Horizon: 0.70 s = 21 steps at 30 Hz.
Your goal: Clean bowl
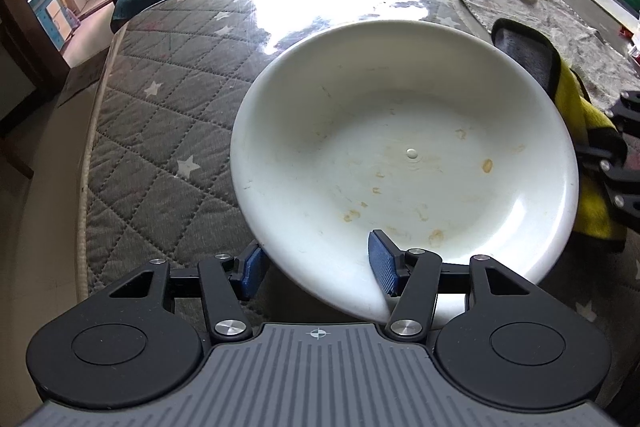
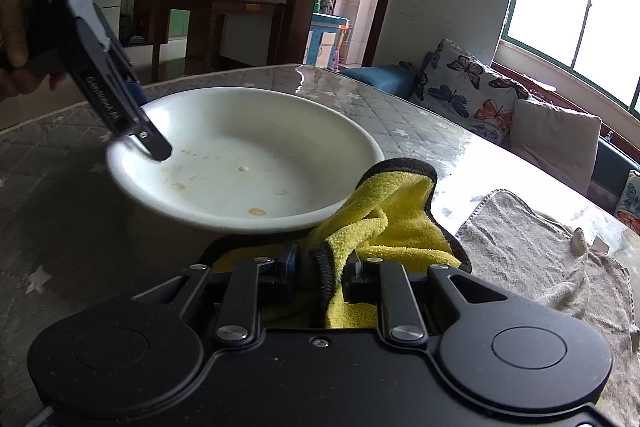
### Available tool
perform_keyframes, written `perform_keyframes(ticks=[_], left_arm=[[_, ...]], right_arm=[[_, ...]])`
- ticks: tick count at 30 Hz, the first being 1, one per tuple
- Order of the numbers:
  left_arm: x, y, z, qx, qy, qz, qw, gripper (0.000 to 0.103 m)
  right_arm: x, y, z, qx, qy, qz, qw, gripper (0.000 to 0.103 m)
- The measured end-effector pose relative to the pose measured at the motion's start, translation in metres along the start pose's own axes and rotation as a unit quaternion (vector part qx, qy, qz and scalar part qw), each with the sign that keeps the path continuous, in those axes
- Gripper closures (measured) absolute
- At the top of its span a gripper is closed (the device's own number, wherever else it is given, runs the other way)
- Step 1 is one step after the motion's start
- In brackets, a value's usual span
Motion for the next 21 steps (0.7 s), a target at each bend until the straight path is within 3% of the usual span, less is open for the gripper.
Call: perform_keyframes(ticks=[21], left_arm=[[-0.001, 0.000, -0.001, -0.001, 0.001, 0.002, 1.0000, 0.045]], right_arm=[[0.014, 0.021, 0.033, -0.019, 0.000, -0.015, 1.000, 0.081]])
Point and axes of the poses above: each gripper's, at about its wrist camera, not at the fingertips, and z roughly the way its jaws point, y to its right, x to its top, the point moved 5 cm from there along z, roughly the way its jaws point, and after that the axes turned 12 degrees about z, right-handed, at the moved point
